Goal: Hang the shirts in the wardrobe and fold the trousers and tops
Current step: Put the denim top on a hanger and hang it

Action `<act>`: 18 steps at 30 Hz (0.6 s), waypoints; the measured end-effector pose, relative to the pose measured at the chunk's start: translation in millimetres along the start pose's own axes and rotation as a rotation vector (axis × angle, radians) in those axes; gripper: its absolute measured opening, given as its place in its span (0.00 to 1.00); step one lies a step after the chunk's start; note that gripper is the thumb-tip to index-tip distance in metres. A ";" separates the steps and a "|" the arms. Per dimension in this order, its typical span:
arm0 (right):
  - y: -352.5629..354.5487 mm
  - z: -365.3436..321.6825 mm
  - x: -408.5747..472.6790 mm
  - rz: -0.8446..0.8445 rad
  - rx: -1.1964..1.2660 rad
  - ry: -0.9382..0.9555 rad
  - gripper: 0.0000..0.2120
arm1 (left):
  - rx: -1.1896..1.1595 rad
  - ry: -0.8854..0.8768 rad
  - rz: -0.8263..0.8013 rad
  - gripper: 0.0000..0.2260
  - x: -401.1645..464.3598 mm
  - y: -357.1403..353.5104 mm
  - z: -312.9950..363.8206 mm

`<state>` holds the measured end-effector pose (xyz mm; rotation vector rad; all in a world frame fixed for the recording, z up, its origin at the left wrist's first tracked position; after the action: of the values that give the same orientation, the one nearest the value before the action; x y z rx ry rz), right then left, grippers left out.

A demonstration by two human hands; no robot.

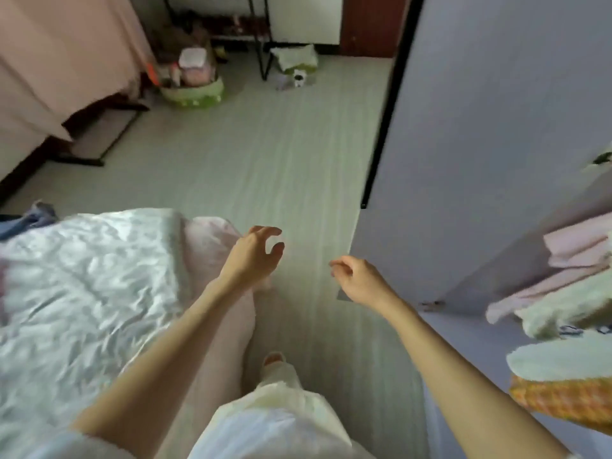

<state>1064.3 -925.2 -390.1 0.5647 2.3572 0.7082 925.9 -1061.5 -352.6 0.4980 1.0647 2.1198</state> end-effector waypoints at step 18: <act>-428.2 -376.6 -9.4 -0.731 -0.415 0.638 0.15 | -0.046 0.961 0.634 0.15 -289.1 262.3 -394.0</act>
<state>732.2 -1388.8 -391.5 -0.7792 2.5679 1.0660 774.9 -1594.5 -379.6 -0.3274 1.4765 3.0566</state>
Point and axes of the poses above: each hand's wrist, its own x-axis towards the middle knuckle, its own y-axis out of the back of the hand, z = x × y, the point moved 4 cm from there along x, towards the middle knuckle, and after that the axes turned 9 degrees about -y, right-handed, at the moved point
